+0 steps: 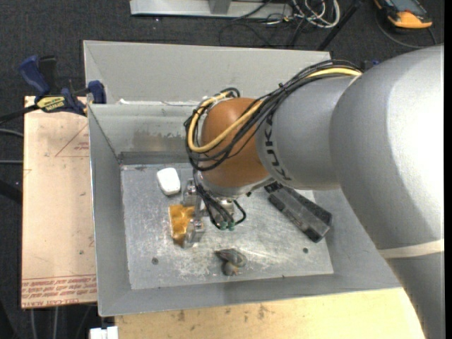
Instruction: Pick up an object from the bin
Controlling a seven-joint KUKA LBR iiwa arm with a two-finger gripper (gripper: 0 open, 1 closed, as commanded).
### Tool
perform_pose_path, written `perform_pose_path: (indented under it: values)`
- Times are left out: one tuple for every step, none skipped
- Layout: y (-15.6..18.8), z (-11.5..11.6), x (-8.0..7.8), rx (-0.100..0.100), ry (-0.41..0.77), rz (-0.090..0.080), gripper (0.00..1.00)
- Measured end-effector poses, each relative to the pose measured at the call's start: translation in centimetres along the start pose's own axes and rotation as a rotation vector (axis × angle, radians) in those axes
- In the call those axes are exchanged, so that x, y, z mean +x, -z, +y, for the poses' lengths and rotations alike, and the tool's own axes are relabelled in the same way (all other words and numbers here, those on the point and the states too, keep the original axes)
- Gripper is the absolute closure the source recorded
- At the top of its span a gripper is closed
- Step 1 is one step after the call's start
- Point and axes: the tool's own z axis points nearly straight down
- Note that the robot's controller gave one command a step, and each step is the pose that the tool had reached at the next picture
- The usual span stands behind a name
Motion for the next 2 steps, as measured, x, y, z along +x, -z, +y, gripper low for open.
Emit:
perform_pose_path:
  values:
    - [0.0,0.0,0.0,0.000,0.000,-0.001,1.00]
    - [19.6,0.9,-0.7,0.005,0.009,0.004,1.00]
